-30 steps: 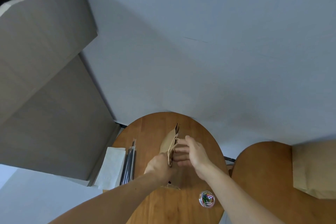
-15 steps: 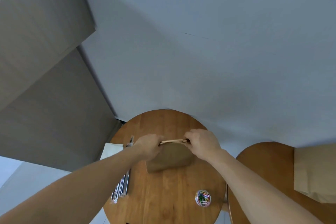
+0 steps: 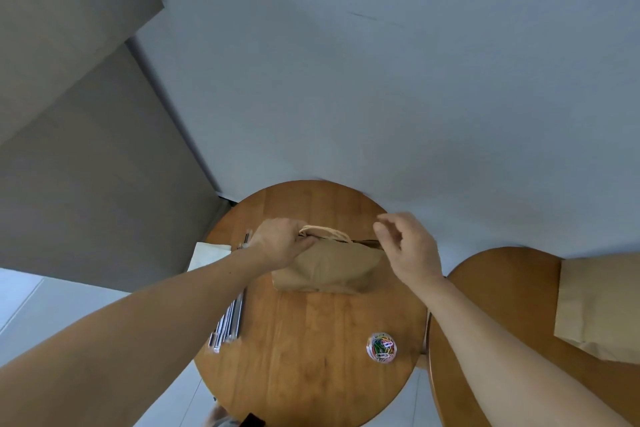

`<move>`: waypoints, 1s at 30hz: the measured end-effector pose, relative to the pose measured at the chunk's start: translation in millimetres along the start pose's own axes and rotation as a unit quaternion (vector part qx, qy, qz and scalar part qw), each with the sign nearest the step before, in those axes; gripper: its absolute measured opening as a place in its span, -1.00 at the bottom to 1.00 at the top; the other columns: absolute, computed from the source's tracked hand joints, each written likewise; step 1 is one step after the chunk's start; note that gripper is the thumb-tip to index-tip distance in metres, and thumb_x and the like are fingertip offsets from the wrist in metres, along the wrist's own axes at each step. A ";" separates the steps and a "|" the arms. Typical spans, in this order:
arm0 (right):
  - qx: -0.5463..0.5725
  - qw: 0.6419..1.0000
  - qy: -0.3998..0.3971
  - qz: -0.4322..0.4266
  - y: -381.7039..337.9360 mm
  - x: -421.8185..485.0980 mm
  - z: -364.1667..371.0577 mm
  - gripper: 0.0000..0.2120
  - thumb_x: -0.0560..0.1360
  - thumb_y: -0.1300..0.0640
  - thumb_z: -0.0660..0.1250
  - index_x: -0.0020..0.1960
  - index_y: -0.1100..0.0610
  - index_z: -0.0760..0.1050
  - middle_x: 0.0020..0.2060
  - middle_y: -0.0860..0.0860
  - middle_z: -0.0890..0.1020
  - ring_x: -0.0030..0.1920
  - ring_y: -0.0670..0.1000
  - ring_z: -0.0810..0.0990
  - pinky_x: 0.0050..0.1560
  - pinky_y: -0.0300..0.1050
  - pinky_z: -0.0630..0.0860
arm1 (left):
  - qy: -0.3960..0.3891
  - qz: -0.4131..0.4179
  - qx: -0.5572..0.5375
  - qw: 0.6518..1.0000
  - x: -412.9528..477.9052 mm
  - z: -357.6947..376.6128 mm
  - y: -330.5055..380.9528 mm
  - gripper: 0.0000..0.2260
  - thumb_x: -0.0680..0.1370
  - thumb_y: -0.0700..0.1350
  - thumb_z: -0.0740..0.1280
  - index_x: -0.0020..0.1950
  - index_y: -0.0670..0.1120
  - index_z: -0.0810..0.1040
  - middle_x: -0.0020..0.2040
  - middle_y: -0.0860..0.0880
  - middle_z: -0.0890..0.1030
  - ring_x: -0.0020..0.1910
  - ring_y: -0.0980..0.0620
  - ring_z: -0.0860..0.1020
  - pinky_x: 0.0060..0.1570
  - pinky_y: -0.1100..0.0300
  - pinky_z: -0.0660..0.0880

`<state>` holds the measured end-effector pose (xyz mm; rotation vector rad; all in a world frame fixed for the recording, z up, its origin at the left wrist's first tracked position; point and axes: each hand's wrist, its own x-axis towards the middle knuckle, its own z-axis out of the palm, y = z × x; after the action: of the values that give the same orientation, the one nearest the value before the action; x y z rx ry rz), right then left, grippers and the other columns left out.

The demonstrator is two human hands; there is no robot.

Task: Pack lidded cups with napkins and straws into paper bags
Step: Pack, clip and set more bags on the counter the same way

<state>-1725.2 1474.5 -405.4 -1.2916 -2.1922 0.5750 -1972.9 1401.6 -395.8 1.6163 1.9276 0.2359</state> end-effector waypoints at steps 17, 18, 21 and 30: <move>-0.210 0.859 -0.389 0.259 86.3 -157.7 68.1 -0.85 0.57 0.07 0.23 0.03 0.00 0.57 -0.06 -0.05 0.67 -0.09 0.03 0.63 -0.17 -0.13 0.53 | 0.157 -0.050 -0.074 0.984 -12.6 33.9 5.5 -0.52 0.54 -0.01 0.42 -0.51 0.19 0.30 -0.56 0.15 0.36 -0.47 0.09 0.38 -0.46 0.27 0.19; -0.213 0.857 -0.393 0.257 86.0 -159.1 71.0 -0.87 0.57 0.06 0.23 0.01 0.00 0.56 -0.08 -0.05 0.67 -0.08 0.03 0.63 -0.20 -0.15 0.51 | 0.160 -0.050 -0.077 0.983 -13.3 35.7 4.8 -0.55 0.54 -0.01 0.42 -0.49 0.15 0.33 -0.54 0.13 0.39 -0.45 0.04 0.40 -0.46 0.25 0.21; -0.239 0.846 -0.408 0.245 86.2 -161.0 78.7 -0.87 0.56 0.07 0.25 -0.15 0.02 0.48 -0.18 -0.05 0.64 -0.11 0.04 0.64 -0.31 -0.18 0.39 | 0.137 -0.052 -0.084 0.986 -14.4 37.4 5.0 -0.71 0.57 0.04 0.38 -0.30 -0.07 0.60 -0.39 -0.07 0.59 -0.31 -0.09 0.55 -0.33 0.08 0.42; -0.246 0.830 -0.429 0.257 85.4 -155.2 85.0 -0.83 0.56 0.02 0.29 -0.01 0.09 0.59 -0.11 0.00 0.67 -0.09 0.02 0.65 -0.21 -0.17 0.53 | 0.131 -0.052 -0.100 0.985 -16.2 37.8 6.2 -0.78 0.59 0.04 0.35 -0.02 -0.06 0.71 -0.23 -0.06 0.67 -0.17 -0.06 0.60 -0.11 0.06 0.48</move>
<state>-1659.3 1367.8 -556.6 -2.2763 -2.8182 0.9840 -1945.8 1378.8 -417.5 1.4054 2.1002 0.6064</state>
